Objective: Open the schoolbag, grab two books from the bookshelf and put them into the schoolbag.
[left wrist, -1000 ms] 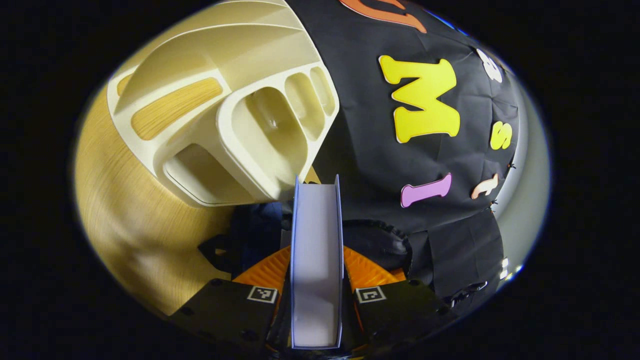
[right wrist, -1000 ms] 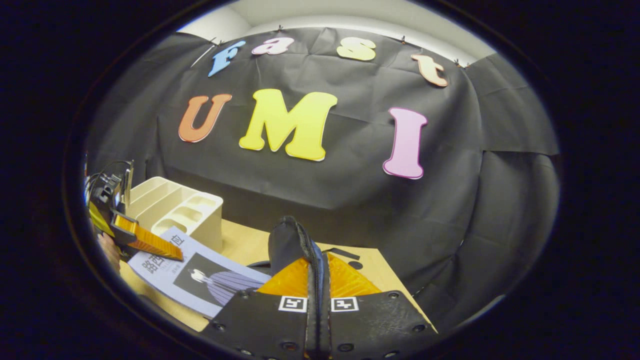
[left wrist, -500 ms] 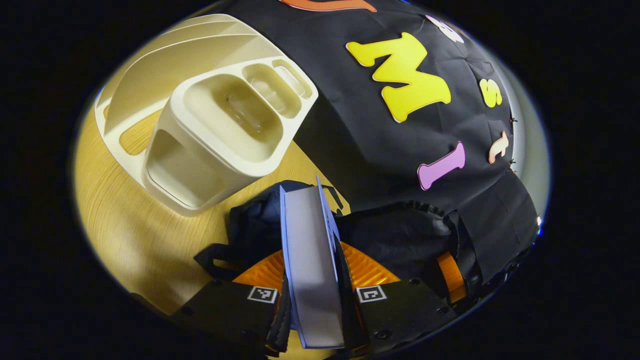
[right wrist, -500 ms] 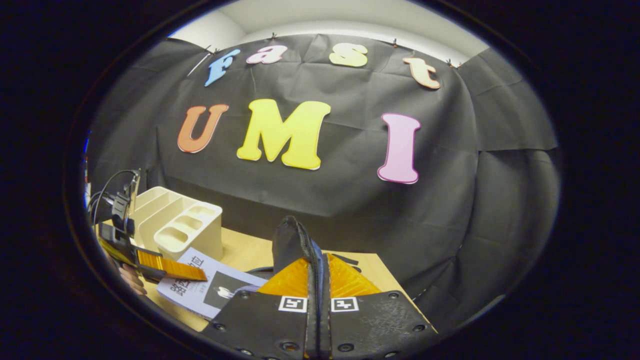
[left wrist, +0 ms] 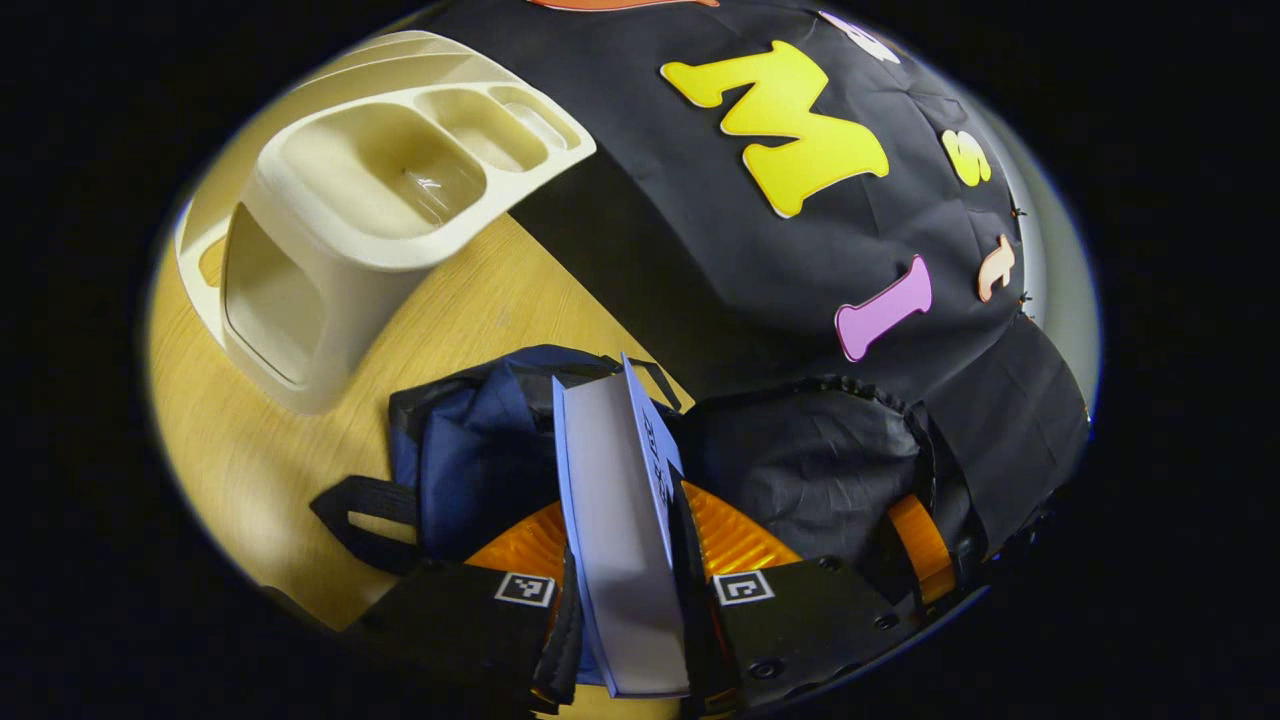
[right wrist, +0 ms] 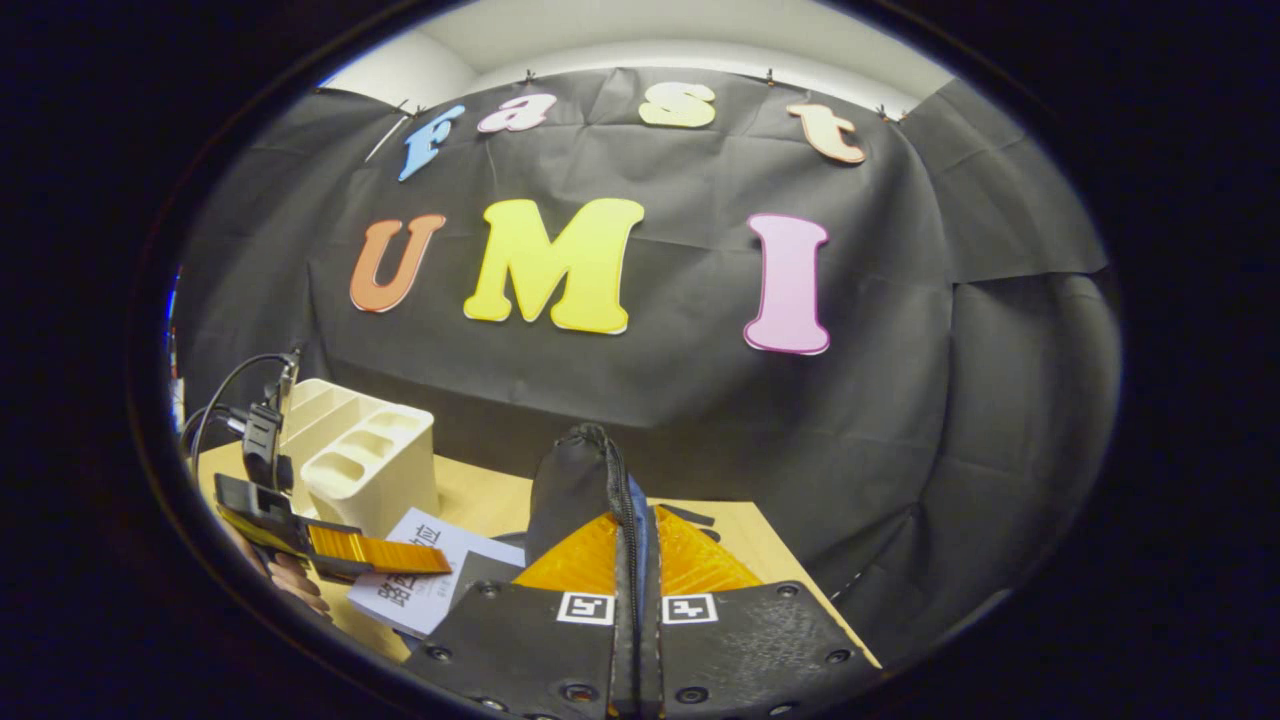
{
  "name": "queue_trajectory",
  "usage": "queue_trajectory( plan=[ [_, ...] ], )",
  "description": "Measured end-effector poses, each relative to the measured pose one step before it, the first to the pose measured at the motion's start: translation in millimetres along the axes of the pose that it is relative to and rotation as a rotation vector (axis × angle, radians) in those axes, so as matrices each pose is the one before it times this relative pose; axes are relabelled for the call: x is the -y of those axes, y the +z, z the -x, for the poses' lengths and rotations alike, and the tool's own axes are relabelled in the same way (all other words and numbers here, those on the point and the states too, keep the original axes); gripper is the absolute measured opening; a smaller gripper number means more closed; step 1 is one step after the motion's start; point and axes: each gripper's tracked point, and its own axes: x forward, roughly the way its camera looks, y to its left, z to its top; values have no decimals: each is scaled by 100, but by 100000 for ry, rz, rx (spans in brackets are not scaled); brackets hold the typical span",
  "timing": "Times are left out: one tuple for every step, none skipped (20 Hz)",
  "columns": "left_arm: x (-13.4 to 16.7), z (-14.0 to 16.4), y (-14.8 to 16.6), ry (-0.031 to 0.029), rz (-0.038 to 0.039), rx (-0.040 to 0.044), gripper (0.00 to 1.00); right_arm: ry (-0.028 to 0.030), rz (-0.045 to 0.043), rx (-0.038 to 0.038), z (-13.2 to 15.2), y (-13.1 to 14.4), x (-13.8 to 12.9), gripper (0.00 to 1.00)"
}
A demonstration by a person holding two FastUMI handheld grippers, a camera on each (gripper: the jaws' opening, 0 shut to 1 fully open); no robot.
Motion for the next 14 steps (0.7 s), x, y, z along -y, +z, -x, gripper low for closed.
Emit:
queue_trajectory(
  plan=[
    [218, -397, -401, 83, -918, -55, 43, 96, -251, 171, 6, -92, 283, 2],
    [234, -501, -353, -138, -569, -41, 43, 284, -209, 202, -20, -187, 241, 2],
    [270, -462, -399, -240, 278, -332, 43, 315, -481, 204, 44, -92, 232, 2],
    [262, -468, -300, -333, 208, -342, 43, 360, -522, 68, -25, -165, 145, 3],
    [257, -482, -299, -352, -151, -243, 43, 173, -515, -16, 44, -150, 272, 3],
    [236, -564, -305, -440, -399, -217, 43, 287, -350, -98, -16, -243, 286, 3],
    [246, -421, -264, -388, -50, -111, 43, 170, -687, -25, 28, -115, 257, 3],
    [265, -502, -282, -455, 100, -123, 44, 491, -551, -295, 24, -206, 162, 0],
    [177, -405, -228, -415, 352, 149, 43, 315, -393, -136, -10, -207, 177, 3],
    [324, -560, -368, -434, 83, -367, 44, 294, -866, -144, -29, -228, 254, 0],
    [237, -487, -230, -563, 347, 46, 44, 528, -776, -471, -58, -234, 74, 0],
    [190, -579, -240, -517, 1088, -184, 44, 278, -923, -182, -45, -129, 137, 3],
    [145, -389, -210, -581, 540, 316, 44, 450, -756, -447, -142, -289, 135, 0],
    [76, -123, -254, -495, 614, 319, 44, -887, 22, -231, -159, -192, 339, 3]
  ],
)
